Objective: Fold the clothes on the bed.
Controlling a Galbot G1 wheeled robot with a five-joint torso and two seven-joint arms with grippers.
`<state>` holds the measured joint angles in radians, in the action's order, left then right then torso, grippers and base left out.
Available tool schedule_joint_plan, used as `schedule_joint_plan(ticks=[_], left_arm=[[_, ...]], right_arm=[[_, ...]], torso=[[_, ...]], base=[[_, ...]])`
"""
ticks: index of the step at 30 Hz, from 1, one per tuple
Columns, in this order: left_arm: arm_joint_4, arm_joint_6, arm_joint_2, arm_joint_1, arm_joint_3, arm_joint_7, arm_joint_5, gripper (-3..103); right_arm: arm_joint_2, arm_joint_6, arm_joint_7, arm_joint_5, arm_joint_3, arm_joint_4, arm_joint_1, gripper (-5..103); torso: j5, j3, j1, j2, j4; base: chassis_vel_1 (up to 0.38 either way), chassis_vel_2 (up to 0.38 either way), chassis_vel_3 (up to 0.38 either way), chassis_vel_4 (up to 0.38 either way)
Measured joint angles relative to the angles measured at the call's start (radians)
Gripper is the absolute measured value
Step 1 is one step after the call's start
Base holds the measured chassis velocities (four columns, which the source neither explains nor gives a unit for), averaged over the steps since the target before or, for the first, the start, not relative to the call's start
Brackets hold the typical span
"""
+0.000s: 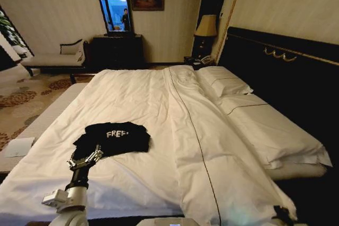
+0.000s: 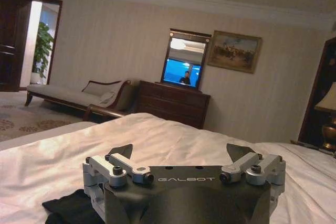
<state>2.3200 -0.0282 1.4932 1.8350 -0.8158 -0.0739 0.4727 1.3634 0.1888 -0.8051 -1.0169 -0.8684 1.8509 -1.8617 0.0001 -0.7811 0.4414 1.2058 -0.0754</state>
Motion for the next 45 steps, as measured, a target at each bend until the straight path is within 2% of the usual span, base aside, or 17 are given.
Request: schedule_joint_plan(ticks=[7,13,15,16,18,21,23,25,28,29,31,32,33,35,37,41,45], left_arm=[[-0.011,-0.003,0.003,-0.006,0.003,-0.002,0.002,100],[-0.015,-0.009,0.001,-0.006,0.001,-0.002,0.008,100],[-0.015,-0.009,-0.001,-0.005,-0.002,-0.003,0.010,100],[-0.015,-0.009,-0.002,-0.005,-0.003,-0.003,0.011,100],[-0.015,-0.009,-0.003,-0.006,-0.004,-0.004,0.012,100],[-0.013,-0.008,-0.003,-0.009,-0.008,-0.006,0.013,100],[-0.012,-0.006,-0.001,-0.011,-0.009,-0.007,0.013,100],[-0.012,-0.005,0.000,-0.013,-0.009,-0.009,0.012,100],[-0.012,-0.003,0.006,-0.015,-0.005,-0.009,0.005,100],[-0.012,-0.003,0.006,-0.015,-0.005,-0.009,0.005,100],[-0.012,-0.003,0.009,-0.014,-0.003,-0.010,-0.003,100],[-0.012,-0.003,0.010,-0.013,-0.003,-0.010,-0.006,100],[-0.012,-0.003,0.010,-0.012,-0.003,-0.010,-0.008,100],[-0.012,-0.003,0.011,-0.011,-0.003,-0.010,-0.010,100],[-0.011,-0.002,0.012,-0.008,-0.002,-0.010,-0.015,100],[0.000,0.000,0.013,0.000,0.000,-0.010,-0.022,100],[0.019,0.012,0.011,0.022,-0.003,-0.010,-0.024,100]], right_arm=[[-0.001,0.016,0.013,0.022,0.012,-0.074,0.007,1],[0.019,0.021,0.003,0.072,0.026,-0.048,0.007,-1],[0.027,0.023,-0.008,0.114,0.019,-0.012,-0.005,10],[0.030,0.025,-0.015,0.147,0.011,0.010,-0.012,16],[0.034,0.025,-0.027,0.183,0.002,0.035,-0.021,16],[0.048,-0.013,-0.121,0.335,-0.037,0.142,-0.052,32],[0.051,-0.051,-0.187,0.389,-0.062,0.231,-0.092,42],[0.051,-0.075,-0.218,0.394,-0.074,0.278,-0.118,42],[0.048,-0.151,-0.314,0.368,-0.100,0.393,-0.170,59],[0.048,-0.151,-0.314,0.368,-0.100,0.393,-0.170,59],[0.046,-0.203,-0.386,0.343,-0.109,0.445,-0.188,71],[0.045,-0.217,-0.409,0.329,-0.110,0.464,-0.200,71],[0.044,-0.224,-0.417,0.314,-0.110,0.477,-0.210,76],[0.042,-0.224,-0.417,0.300,-0.109,0.486,-0.213,82],[0.038,-0.208,-0.389,0.289,-0.103,0.481,-0.193,92],[0.022,-0.186,-0.319,0.279,-0.092,0.458,-0.129,99],[-0.010,-0.152,-0.149,0.241,-0.055,0.444,-0.046,100]], torso=[[-0.0003,0.000,0.000,0.000,-0.0003],[-0.0003,0.000,0.000,0.000,-0.0029],[0.0001,0.000,0.000,0.000,-0.0041],[-0.0001,0.000,0.000,0.000,-0.0037],[-0.0001,0.000,0.000,0.000,-0.0037],[0.0000,0.000,0.000,0.000,-0.0018],[-0.0004,0.000,0.000,0.000,-0.0015],[-0.0008,0.000,0.000,0.000,-0.0023],[-0.0007,0.000,0.000,0.000,-0.0022],[-0.0007,0.000,0.000,0.000,-0.0022],[-0.0002,0.000,0.000,0.000,-0.0018],[-0.0003,0.000,0.000,0.000,-0.0018],[-0.0003,0.000,0.000,0.000,-0.0020],[-0.0004,0.000,0.000,0.000,-0.0020],[-0.0002,0.000,0.000,0.000,-0.0020],[0.0001,0.000,0.000,0.000,-0.0017],[0.0000,0.000,0.000,0.000,-0.0016]], base=[[0.000,0.000,0.000,0.000],[0.000,0.000,0.000,0.000],[0.000,0.000,0.000,0.000],[-0.004,-0.011,-0.056,-0.013],[0.000,-0.011,-0.056,-0.016],[0.000,0.000,0.000,0.000],[0.000,0.000,0.000,0.000],[0.000,0.000,0.000,0.000],[0.000,0.000,0.000,0.000],[0.000,0.000,0.000,0.000],[0.000,0.000,0.000,0.000],[0.000,0.000,0.000,0.000],[0.000,0.000,0.000,0.000],[0.000,0.000,0.000,0.000],[0.000,0.000,0.000,0.000],[0.000,0.000,0.000,0.000],[0.000,0.000,0.000,0.000]])
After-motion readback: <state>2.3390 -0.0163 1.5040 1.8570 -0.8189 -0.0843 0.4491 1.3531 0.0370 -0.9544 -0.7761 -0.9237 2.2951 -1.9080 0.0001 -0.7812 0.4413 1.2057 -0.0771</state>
